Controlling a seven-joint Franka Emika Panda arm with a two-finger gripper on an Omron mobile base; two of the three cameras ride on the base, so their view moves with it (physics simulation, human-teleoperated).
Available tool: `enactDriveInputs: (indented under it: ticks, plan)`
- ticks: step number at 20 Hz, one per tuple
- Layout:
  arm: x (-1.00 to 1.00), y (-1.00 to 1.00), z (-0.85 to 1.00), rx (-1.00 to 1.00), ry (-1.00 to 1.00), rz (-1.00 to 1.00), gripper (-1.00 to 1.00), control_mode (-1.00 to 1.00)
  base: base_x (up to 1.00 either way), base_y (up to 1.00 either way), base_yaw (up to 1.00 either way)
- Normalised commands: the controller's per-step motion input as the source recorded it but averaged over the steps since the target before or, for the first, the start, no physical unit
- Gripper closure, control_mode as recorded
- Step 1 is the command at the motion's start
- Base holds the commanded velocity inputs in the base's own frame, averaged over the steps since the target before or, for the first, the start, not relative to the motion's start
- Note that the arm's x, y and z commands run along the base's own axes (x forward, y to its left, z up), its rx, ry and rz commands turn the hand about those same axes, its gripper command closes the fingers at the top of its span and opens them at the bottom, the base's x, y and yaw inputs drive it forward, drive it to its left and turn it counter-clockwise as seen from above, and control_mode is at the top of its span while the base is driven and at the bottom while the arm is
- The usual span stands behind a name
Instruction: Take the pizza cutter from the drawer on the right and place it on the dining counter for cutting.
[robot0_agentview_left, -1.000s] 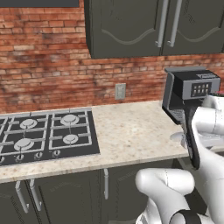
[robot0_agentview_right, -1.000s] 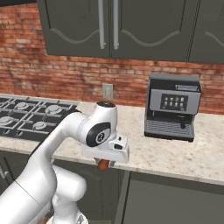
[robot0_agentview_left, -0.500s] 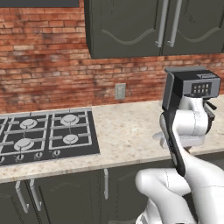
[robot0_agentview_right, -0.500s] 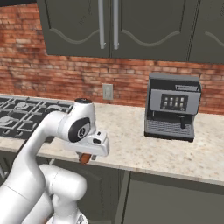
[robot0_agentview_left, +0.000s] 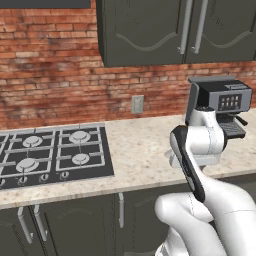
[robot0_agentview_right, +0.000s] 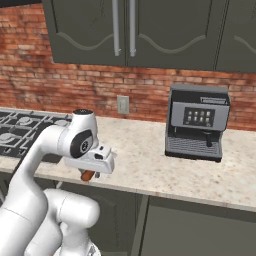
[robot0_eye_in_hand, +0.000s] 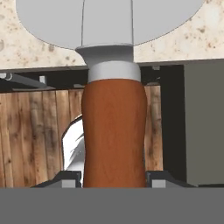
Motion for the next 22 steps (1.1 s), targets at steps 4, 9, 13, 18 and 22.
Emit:
enactDriveInputs:
  ticks: [4,9,13,18,22]
  plan:
    - [0.23,0.00,0.01,0.01,0.00,0.00,1.00,-1.00,0.00,0.00,0.00]
    - [0.15,0.00,0.01,0.01,0.00,0.00,1.00,-1.00,0.00,0.00,0.00]
    - [0.09,0.00,0.09,0.00,0.00,0.00,1.00,-1.00,0.00,0.00,0.00]
    - [0.00,0.00,0.04,0.00,0.00,0.00,1.00,-1.00,0.00,0.00,0.00]
    - [0.00,0.00,0.00,0.00,0.00,0.00,1.00,1.00,-0.39,0.29,0.00]
